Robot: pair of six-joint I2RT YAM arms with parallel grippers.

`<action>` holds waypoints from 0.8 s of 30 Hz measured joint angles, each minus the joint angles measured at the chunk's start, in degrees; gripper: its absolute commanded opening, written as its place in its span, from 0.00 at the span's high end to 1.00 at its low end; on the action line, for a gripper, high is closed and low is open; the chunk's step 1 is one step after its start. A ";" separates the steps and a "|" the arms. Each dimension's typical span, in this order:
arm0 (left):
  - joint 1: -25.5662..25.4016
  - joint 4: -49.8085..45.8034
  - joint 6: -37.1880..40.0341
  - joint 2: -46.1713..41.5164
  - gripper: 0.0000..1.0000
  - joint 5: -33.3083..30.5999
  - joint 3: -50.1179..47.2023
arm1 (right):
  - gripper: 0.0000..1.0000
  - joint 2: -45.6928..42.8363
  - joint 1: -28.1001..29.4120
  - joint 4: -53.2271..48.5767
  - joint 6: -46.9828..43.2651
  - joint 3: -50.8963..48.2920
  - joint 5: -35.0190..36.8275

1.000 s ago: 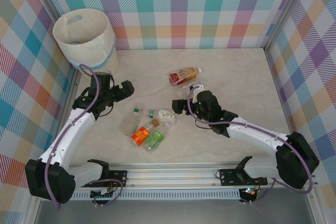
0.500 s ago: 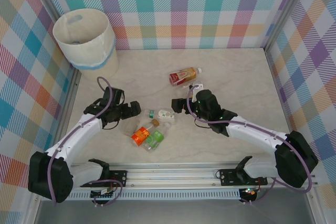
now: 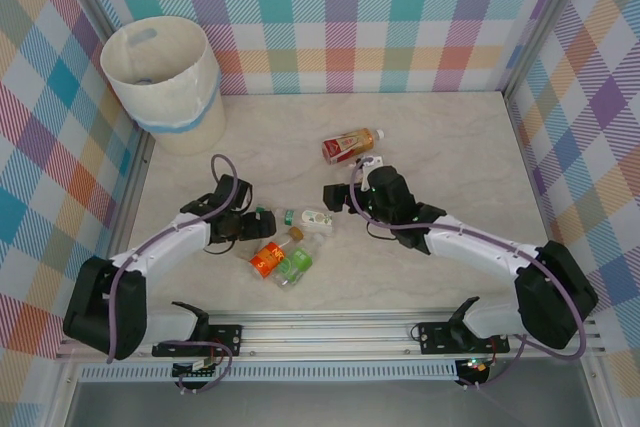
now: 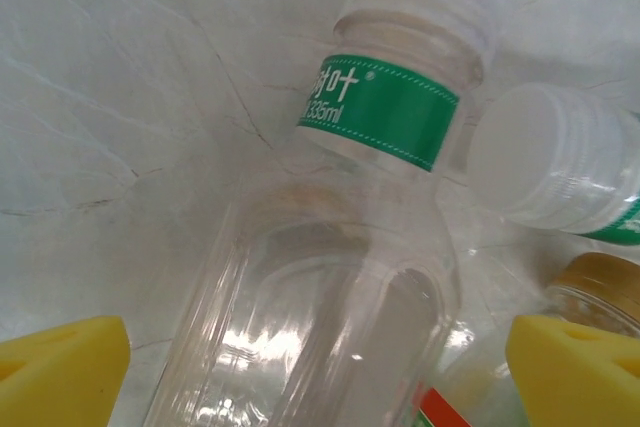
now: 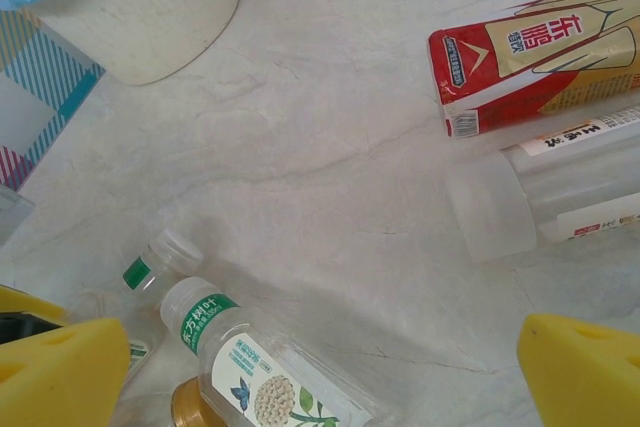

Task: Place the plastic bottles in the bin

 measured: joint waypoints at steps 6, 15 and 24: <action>0.00 0.61 -0.50 2.47 0.14 -2.36 0.00 | 0.00 0.83 0.00 -0.42 0.00 1.33 -0.17; 2.51 3.50 -1.66 2.36 0.33 -4.55 -0.61 | 0.00 1.03 0.00 -1.36 0.00 1.53 -0.22; 4.44 6.47 -1.68 -1.36 0.49 -3.67 -0.87 | 0.00 1.25 0.00 -1.70 0.00 2.19 -0.20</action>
